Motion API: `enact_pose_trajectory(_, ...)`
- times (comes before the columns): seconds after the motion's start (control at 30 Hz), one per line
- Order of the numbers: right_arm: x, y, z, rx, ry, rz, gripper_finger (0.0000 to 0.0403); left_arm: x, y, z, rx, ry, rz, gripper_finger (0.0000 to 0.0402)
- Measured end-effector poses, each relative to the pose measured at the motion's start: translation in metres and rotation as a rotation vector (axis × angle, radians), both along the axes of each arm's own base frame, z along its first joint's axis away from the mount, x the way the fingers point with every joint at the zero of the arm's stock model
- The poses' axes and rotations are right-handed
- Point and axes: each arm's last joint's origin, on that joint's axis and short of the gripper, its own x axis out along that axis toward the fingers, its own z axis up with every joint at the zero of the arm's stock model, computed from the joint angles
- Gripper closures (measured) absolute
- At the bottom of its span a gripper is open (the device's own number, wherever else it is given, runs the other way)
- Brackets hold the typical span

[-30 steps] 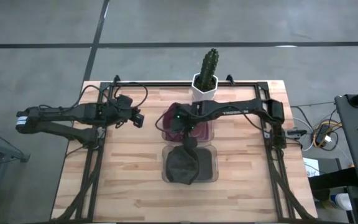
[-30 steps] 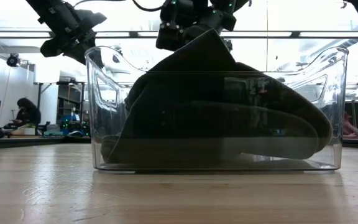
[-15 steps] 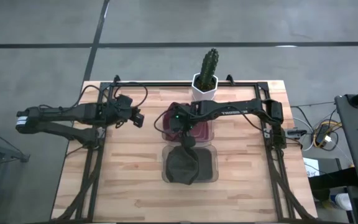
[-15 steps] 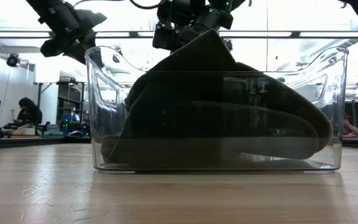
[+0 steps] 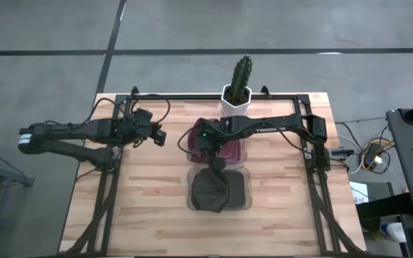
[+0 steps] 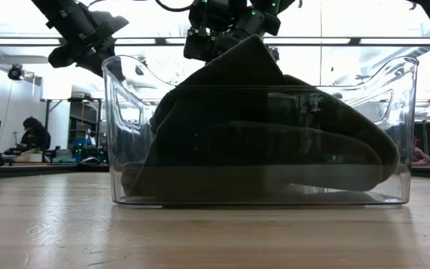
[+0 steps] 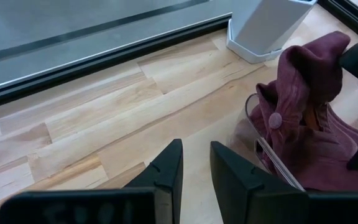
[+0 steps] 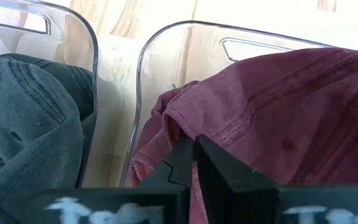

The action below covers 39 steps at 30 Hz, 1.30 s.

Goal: Pick & Place hat
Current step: Put the red cap into the top transparent bin

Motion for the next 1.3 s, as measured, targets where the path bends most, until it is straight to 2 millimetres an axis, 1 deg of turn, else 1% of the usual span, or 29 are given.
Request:
enact_pose_trajectory(0.1, -0.001, 0.000, 0.000, 0.001, 0.005, 0.000, 0.0392, 0.000, 0.000, 0.000, 0.000, 0.000, 0.000, 0.0328)
enact_pose_trajectory(0.2, -0.006, 0.001, 0.004, -0.005, 0.031, 0.020, 0.0393, 0.000, 0.000, 0.000, 0.000, 0.000, 0.000, 0.0328)
enact_pose_trajectory(0.4, -0.019, 0.001, 0.029, -0.011, 0.090, 0.085, 0.0394, 0.000, 0.000, 0.000, 0.000, 0.000, 0.000, 0.0328)
enact_pose_trajectory(0.5, -0.020, 0.003, 0.034, 0.063, 0.081, 0.138, 0.0394, 0.000, 0.000, 0.000, 0.000, -0.003, 0.000, 0.0328)
enact_pose_trajectory(0.6, -0.018, 0.004, 0.030, 0.069, 0.082, 0.146, 0.0394, 0.000, 0.000, 0.000, 0.000, -0.007, 0.000, 0.0328)
enact_pose_trajectory(0.73, -0.016, 0.004, 0.014, 0.070, 0.133, 0.140, 0.0394, 0.001, 0.000, 0.001, 0.001, -0.012, 0.000, 0.0328)
enact_pose_trajectory(0.83, -0.015, 0.003, 0.008, 0.071, 0.146, 0.138, 0.0394, 0.001, 0.000, 0.001, 0.001, -0.015, 0.000, 0.0328)
enact_pose_trajectory(0.97, -0.015, 0.004, 0.008, 0.069, 0.145, 0.143, 0.0394, 0.001, 0.000, 0.001, 0.001, -0.015, 0.000, 0.0328)
enact_pose_trajectory(1.13, -0.020, 0.004, 0.018, 0.077, 0.137, 0.132, 0.0390, 0.001, 0.000, 0.001, 0.001, -0.015, 0.000, 0.0328)
enact_pose_trajectory(1.3, -0.026, 0.005, 0.025, 0.090, 0.171, 0.125, 0.0352, 0.001, 0.000, 0.001, 0.005, -0.010, -0.004, 0.0328)
